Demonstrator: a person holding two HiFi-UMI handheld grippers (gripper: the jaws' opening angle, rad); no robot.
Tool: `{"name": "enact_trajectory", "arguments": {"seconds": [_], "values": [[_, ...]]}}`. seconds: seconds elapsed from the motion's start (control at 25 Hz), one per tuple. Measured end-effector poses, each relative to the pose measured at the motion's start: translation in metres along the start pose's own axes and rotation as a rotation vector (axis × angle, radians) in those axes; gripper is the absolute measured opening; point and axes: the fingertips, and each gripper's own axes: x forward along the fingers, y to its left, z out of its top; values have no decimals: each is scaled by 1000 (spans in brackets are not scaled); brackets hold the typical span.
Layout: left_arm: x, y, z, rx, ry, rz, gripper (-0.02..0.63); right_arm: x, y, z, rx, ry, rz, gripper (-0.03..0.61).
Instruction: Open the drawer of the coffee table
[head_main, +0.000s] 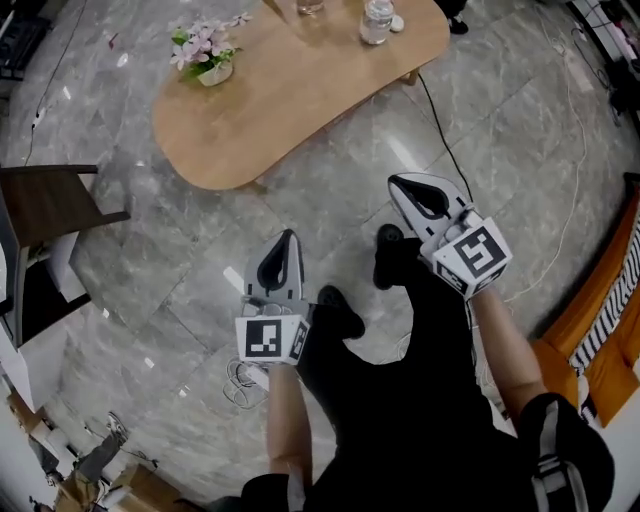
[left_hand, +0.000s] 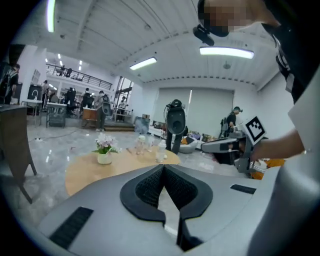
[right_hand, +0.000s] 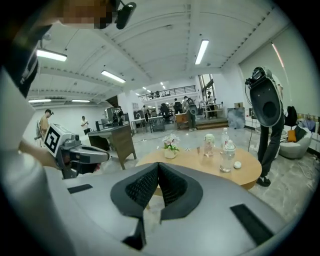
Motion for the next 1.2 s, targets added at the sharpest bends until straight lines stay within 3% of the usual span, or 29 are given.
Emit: {"name": "enact_trajectory", "arguments": {"seconds": [0.28, 0.56, 0.96, 1.2], "values": [[78, 55, -109, 38, 9, 3, 14, 68, -34, -107, -68, -9, 91, 12], [132, 96, -201, 53, -28, 21, 14, 135, -61, -190, -136, -45, 187, 12], [173, 154, -269, 86, -58, 70, 14, 211, -115, -269, -231, -40, 172, 12], [179, 186, -286, 115, -38, 108, 14, 256, -141, -299, -192, -9, 102, 12]]}}
